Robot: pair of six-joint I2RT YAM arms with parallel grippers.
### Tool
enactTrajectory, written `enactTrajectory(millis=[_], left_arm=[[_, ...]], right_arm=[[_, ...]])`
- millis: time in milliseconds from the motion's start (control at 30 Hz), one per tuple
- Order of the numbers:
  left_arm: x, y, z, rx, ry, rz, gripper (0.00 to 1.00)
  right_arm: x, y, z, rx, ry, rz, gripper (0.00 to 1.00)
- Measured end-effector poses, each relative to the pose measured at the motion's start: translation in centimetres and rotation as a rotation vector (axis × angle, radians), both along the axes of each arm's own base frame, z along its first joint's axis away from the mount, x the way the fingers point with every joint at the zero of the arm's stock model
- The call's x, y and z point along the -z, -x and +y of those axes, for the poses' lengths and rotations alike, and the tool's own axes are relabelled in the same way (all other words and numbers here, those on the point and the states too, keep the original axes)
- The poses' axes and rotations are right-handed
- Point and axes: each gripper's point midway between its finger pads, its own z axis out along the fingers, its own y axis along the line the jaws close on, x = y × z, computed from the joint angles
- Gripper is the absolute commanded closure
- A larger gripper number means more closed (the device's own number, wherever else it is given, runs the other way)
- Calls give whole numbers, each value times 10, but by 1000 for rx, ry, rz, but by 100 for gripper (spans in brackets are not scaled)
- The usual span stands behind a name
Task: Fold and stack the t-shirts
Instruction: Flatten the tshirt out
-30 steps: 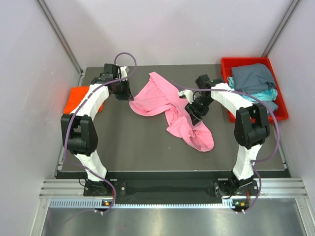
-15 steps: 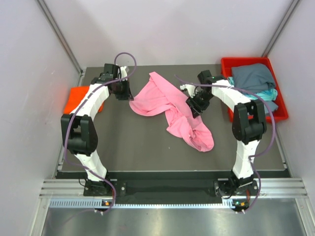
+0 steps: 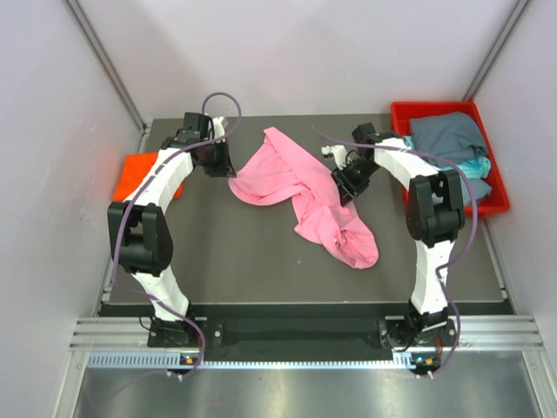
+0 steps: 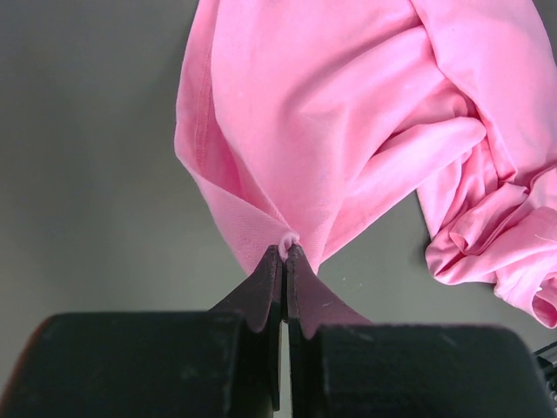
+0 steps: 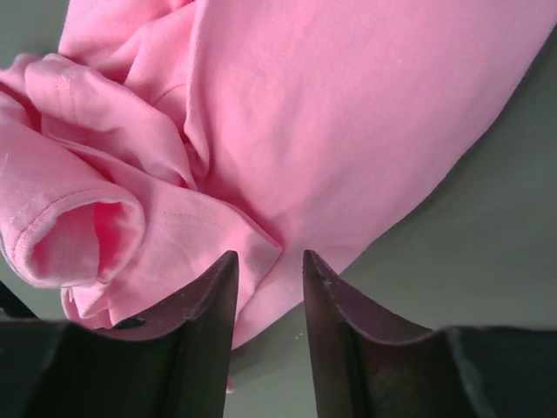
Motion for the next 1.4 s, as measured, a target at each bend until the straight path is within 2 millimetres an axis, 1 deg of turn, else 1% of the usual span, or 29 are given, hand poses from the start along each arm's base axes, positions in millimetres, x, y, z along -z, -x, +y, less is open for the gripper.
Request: enactTrajectory(millis=[33, 100, 400, 467, 600, 633, 733, 800, 867, 967, 1033, 1100, 1167, 1200, 1233, 1267, 1333, 1400], left_arm=[[0, 0, 0, 0, 0, 0, 100], [0, 0, 0, 0, 0, 0, 100], [0, 0, 0, 0, 0, 0, 100], [0, 0, 0, 0, 0, 0, 100], [0, 0, 0, 0, 0, -1, 100], [0, 0, 0, 0, 0, -1, 100], [0, 0, 0, 0, 0, -1, 100], [0, 0, 0, 0, 0, -1, 100], [0, 0, 0, 0, 0, -2, 100], [0, 0, 0, 0, 0, -2, 100], [0, -1, 0, 0, 1, -4, 100], [-1, -2, 0, 0, 1, -7, 100], [-1, -2, 0, 0, 2, -9, 100], [-1, -2, -1, -1, 3, -10, 100], [-2, -3, -1, -2, 5, -12, 100], [-2, -3, -1, -4, 8, -13, 100], [-3, -4, -2, -9, 14, -15, 100], [-3, -5, -2, -12, 16, -17, 98]], right_arm=[[0, 1, 0, -1, -3, 3, 68], [-1, 3, 1, -2, -7, 12, 71], [-1, 7, 3, -3, -17, 34, 68], [-1, 9, 2, -4, -17, 43, 71], [2, 11, 3, -5, -21, 58, 80], [4, 11, 3, -5, -20, 63, 85], [9, 12, 4, -5, -20, 79, 95], [9, 12, 4, -5, -22, 82, 99], [6, 11, 5, -5, -24, 80, 100], [-3, 3, 7, -5, -31, 56, 100], [-15, -6, 6, 0, -33, 25, 100], [-37, -24, 8, 3, -41, -50, 100], [-68, -47, 11, 12, -52, -152, 100], [-88, -59, 12, 16, -62, -219, 100], [-105, -67, 13, 19, -69, -270, 100], [-127, -73, 12, 25, -79, -336, 100], [-158, -76, 10, 32, -90, -416, 100], [-182, -71, 7, 37, -98, -469, 100]])
